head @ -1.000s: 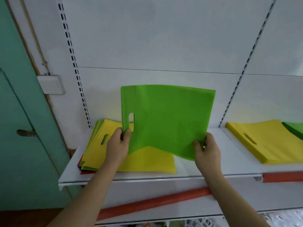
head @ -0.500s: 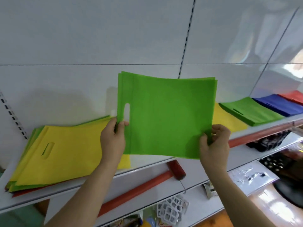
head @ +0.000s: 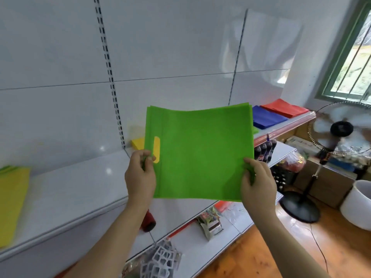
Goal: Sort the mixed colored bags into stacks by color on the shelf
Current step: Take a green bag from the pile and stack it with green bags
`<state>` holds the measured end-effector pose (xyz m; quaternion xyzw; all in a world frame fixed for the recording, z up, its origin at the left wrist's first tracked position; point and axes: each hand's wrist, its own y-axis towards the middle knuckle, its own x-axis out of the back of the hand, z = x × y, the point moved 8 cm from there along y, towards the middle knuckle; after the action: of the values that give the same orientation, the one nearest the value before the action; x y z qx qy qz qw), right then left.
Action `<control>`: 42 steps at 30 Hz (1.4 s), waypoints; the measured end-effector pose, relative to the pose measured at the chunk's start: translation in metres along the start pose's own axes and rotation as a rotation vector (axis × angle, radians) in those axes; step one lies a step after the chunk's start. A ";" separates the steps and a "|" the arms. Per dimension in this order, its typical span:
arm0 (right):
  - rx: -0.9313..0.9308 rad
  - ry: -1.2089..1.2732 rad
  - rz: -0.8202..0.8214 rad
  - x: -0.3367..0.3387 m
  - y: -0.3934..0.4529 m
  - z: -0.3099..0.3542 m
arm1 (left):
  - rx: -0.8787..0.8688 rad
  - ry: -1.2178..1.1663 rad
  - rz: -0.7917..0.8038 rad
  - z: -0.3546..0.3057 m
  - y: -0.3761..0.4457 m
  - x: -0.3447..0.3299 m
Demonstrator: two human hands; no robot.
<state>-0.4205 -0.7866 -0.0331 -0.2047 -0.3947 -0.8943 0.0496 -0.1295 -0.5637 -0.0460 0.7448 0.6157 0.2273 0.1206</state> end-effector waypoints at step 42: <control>0.122 0.025 0.571 -0.231 0.367 -0.346 | 0.152 0.737 0.080 0.023 0.104 -0.418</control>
<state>-0.2312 -1.3054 -0.0847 -0.2932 -0.3734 -0.8213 0.3164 -0.0866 -0.9900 -0.0972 0.6436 0.6031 0.4382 -0.1734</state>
